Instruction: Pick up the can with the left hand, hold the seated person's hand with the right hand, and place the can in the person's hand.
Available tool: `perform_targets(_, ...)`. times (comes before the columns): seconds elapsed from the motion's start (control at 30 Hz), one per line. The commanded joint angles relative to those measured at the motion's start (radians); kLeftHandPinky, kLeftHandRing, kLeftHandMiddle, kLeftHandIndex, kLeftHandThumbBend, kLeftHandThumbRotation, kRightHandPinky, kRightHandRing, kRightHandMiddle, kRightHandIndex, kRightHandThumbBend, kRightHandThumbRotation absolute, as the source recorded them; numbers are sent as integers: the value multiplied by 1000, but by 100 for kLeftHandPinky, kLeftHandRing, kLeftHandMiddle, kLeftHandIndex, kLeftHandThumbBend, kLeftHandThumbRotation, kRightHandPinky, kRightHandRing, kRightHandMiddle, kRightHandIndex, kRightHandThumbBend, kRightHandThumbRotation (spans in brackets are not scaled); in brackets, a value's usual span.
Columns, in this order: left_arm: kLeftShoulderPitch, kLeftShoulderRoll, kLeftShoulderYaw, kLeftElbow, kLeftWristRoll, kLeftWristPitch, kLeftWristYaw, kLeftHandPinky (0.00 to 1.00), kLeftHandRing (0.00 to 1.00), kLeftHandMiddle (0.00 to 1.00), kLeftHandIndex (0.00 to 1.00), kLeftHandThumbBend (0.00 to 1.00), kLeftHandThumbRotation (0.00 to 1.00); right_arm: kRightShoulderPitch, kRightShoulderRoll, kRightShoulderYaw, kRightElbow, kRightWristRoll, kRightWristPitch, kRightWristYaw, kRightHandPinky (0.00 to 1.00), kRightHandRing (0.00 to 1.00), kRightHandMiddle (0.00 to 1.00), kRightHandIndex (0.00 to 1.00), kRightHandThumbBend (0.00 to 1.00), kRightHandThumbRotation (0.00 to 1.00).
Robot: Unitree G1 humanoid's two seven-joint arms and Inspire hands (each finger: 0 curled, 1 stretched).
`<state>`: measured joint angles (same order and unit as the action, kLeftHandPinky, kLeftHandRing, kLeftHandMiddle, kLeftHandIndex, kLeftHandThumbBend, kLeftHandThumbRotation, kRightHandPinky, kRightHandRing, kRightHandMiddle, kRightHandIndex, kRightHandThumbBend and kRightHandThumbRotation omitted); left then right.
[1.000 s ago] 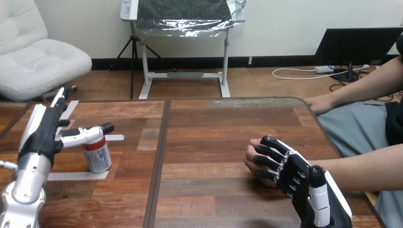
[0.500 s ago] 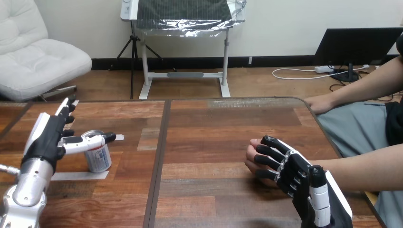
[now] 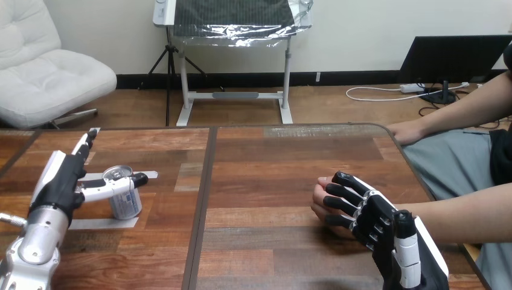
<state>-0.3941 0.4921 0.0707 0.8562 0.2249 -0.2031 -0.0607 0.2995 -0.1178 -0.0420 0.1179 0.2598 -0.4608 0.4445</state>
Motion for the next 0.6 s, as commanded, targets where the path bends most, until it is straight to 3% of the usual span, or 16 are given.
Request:
perform_targets(0.0, -72, 21, -27, -10, 21, -3, 8, 92, 99, 99, 98, 89, 32, -66, 2, -11, -3, 18, -24, 7, 75, 82, 83, 85, 100, 98)
perform_targets(0.57, -77, 22, -53, 10, 42, 16, 4, 92, 98, 98, 96, 84, 29, -66, 4, -9, -1, 13, -34, 5, 74, 82, 83, 85, 100, 98)
